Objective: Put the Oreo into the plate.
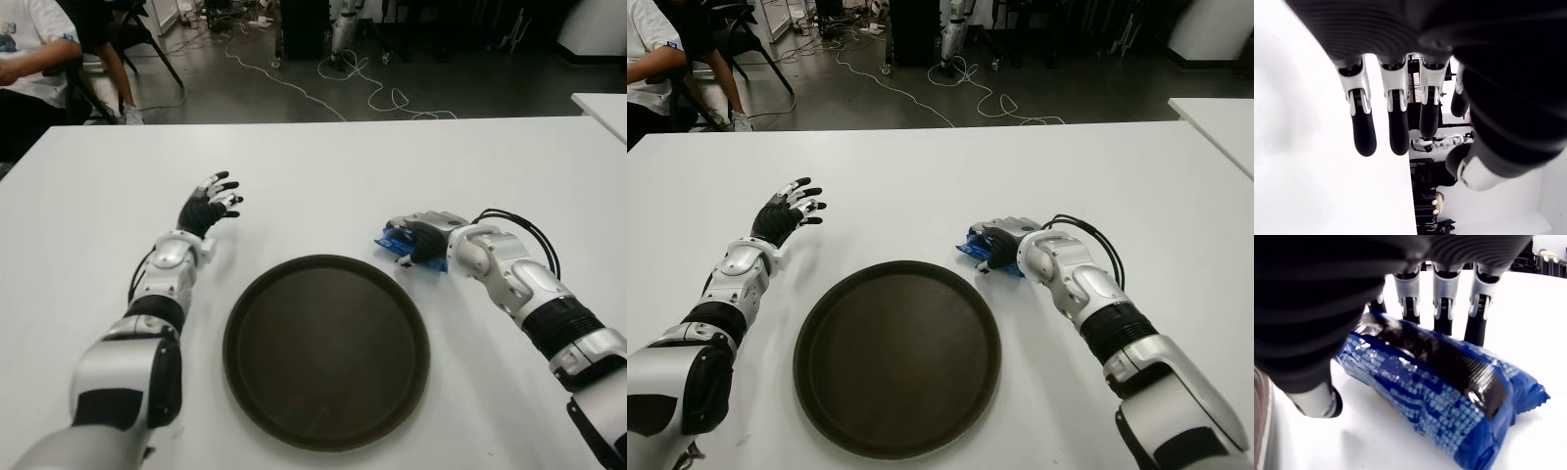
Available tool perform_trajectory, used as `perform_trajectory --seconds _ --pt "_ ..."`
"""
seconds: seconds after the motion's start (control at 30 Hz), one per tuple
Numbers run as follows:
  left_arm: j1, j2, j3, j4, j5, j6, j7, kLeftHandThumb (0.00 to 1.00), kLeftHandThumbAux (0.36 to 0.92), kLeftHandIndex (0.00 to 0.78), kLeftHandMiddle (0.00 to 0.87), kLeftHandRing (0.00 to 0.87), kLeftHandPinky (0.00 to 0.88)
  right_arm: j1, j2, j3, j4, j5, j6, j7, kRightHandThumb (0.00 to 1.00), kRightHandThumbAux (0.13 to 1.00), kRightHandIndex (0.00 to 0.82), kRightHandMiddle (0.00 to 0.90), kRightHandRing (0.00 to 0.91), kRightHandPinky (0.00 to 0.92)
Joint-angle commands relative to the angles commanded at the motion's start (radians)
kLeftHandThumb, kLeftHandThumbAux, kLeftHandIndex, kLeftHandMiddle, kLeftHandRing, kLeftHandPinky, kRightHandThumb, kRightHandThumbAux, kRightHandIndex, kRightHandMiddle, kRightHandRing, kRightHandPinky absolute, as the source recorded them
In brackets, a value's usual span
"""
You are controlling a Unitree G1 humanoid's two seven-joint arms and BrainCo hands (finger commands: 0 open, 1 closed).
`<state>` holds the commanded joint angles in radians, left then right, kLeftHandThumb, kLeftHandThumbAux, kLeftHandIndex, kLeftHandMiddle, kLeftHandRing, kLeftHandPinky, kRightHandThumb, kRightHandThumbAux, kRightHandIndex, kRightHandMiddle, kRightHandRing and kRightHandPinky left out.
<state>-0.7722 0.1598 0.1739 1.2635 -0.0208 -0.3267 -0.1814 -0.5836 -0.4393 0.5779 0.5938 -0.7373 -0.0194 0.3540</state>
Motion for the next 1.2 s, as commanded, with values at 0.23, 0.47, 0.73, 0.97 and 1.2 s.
perform_trajectory --seconds 0.23,0.47,0.73,0.97,1.2 --pt "-0.002 0.0 0.0 0.001 0.0 0.002 0.004 0.068 0.706 0.115 0.201 0.261 0.348 0.003 -0.002 0.003 -0.004 -0.018 -0.002 -0.009 0.403 0.631 0.11 0.262 0.304 0.336" --pt "-0.002 -0.001 0.001 0.0 -0.001 0.001 0.004 0.071 0.731 0.113 0.2 0.263 0.351 0.011 -0.004 -0.005 -0.013 -0.015 -0.001 -0.029 0.529 0.618 0.166 0.307 0.343 0.373" --pt "-0.002 -0.003 0.003 -0.002 -0.004 -0.001 0.003 0.071 0.737 0.115 0.199 0.262 0.348 0.029 -0.005 -0.029 -0.034 -0.003 -0.001 -0.07 0.777 0.694 0.37 0.453 0.436 0.433" --pt "0.001 -0.004 0.004 -0.005 -0.006 -0.001 0.003 0.063 0.743 0.111 0.193 0.257 0.343 0.039 -0.007 -0.036 -0.05 -0.005 0.007 -0.077 0.817 0.694 0.354 0.489 0.46 0.434" --pt "0.003 -0.005 0.006 -0.008 -0.007 -0.004 0.006 0.068 0.732 0.113 0.199 0.261 0.349 0.042 -0.013 -0.039 -0.064 -0.002 0.01 -0.069 0.819 0.694 0.357 0.485 0.465 0.406"
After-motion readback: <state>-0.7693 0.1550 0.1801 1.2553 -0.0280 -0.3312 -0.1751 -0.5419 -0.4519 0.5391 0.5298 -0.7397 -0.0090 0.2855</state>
